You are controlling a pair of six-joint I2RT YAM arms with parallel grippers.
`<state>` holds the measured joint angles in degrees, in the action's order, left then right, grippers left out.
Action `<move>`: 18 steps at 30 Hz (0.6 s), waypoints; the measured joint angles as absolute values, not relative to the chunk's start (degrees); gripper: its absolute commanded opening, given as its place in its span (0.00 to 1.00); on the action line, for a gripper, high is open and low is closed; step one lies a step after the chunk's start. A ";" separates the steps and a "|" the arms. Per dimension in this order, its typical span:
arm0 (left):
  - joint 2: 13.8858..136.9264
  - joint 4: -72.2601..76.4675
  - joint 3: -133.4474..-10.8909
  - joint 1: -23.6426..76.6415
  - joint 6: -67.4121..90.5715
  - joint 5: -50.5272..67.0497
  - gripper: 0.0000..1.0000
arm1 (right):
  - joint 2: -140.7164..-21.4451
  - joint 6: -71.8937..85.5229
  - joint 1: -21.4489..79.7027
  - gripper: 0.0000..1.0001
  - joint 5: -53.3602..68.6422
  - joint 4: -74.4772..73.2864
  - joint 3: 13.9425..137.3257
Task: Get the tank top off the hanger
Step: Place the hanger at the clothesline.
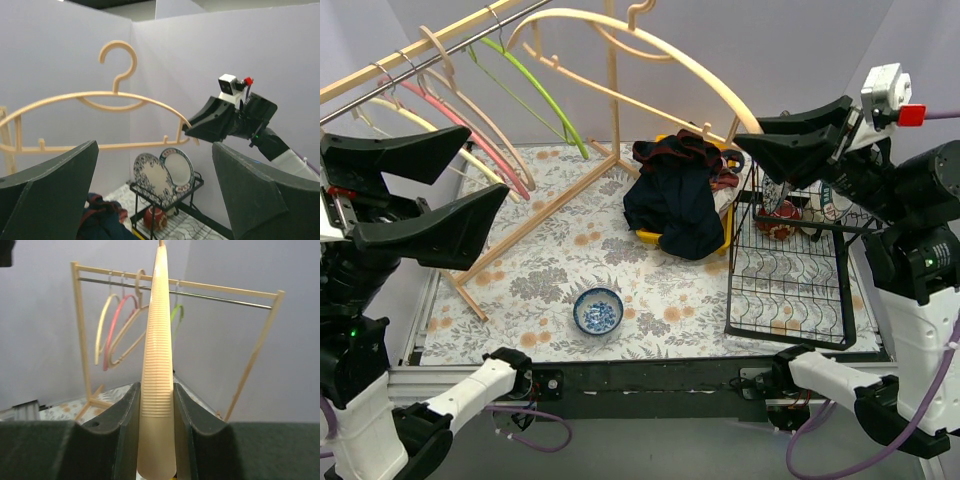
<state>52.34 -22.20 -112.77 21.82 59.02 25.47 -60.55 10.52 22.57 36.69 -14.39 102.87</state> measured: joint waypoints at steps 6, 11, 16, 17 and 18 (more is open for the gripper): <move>47.66 -24.82 -102.10 21.82 60.95 24.23 0.98 | -67.83 5.37 22.57 0.01 28.97 -15.49 106.30; 44.03 -29.02 -94.13 21.85 60.69 23.14 0.98 | -78.67 -0.51 22.57 0.01 23.94 -22.44 114.63; 36.71 -30.63 -87.09 21.98 60.49 20.25 0.98 | -84.40 -0.14 22.52 0.01 22.33 -23.88 114.87; 35.09 -30.63 -85.84 21.98 60.49 20.25 0.98 | -85.23 0.30 22.65 0.01 22.52 -23.07 114.56; 33.74 -30.35 -84.73 22.00 60.49 20.34 0.98 | -86.00 0.67 22.92 0.01 22.57 -22.17 114.48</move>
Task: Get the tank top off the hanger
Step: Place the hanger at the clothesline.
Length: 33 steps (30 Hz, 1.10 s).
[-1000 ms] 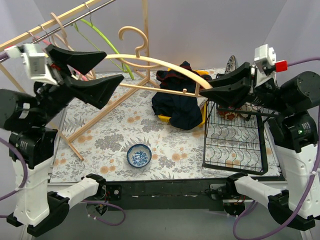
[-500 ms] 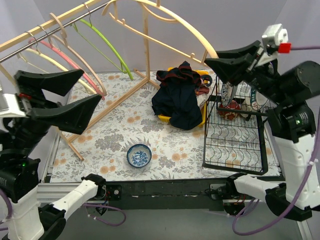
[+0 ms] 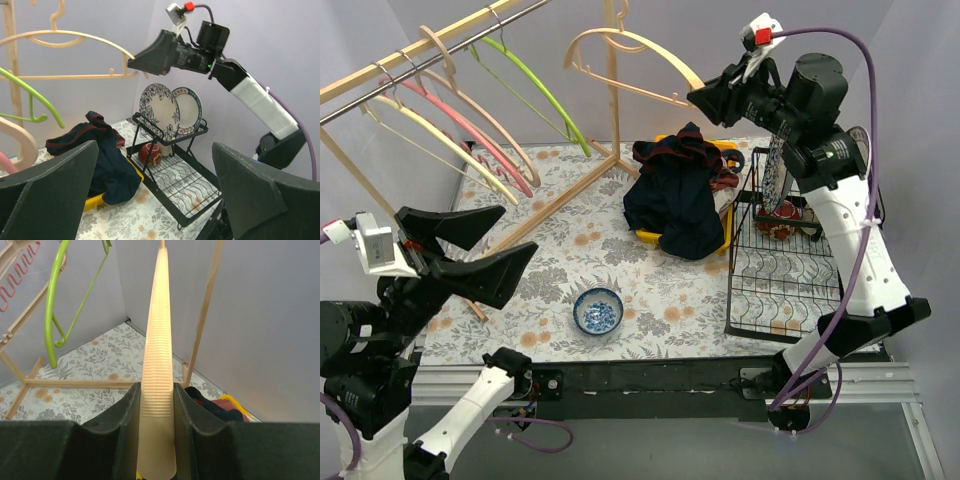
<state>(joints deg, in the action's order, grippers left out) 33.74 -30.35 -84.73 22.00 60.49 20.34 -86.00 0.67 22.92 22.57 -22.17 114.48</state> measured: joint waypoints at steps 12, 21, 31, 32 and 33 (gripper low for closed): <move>30.70 -28.73 -72.84 22.24 61.12 23.16 0.98 | -101.30 1.34 31.29 0.01 17.80 -12.82 125.45; 30.50 -28.03 -72.82 22.24 61.39 23.64 0.98 | -106.10 2.79 34.00 0.01 13.93 -4.05 125.36; 30.52 -27.62 -72.97 22.24 61.56 24.14 0.98 | -111.09 3.29 38.70 0.52 9.69 -1.50 124.81; 30.57 -27.35 -72.88 22.24 61.49 24.08 0.98 | -110.65 3.77 38.81 0.61 9.26 -1.48 124.20; 30.63 -27.16 -72.82 22.24 61.39 23.94 0.98 | -109.75 4.29 38.83 0.69 8.82 -1.45 122.69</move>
<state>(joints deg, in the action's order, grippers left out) 30.63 -27.16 -72.82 22.24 61.39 23.94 -109.75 4.29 38.83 8.82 -1.45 122.69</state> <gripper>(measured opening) 0.981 0.483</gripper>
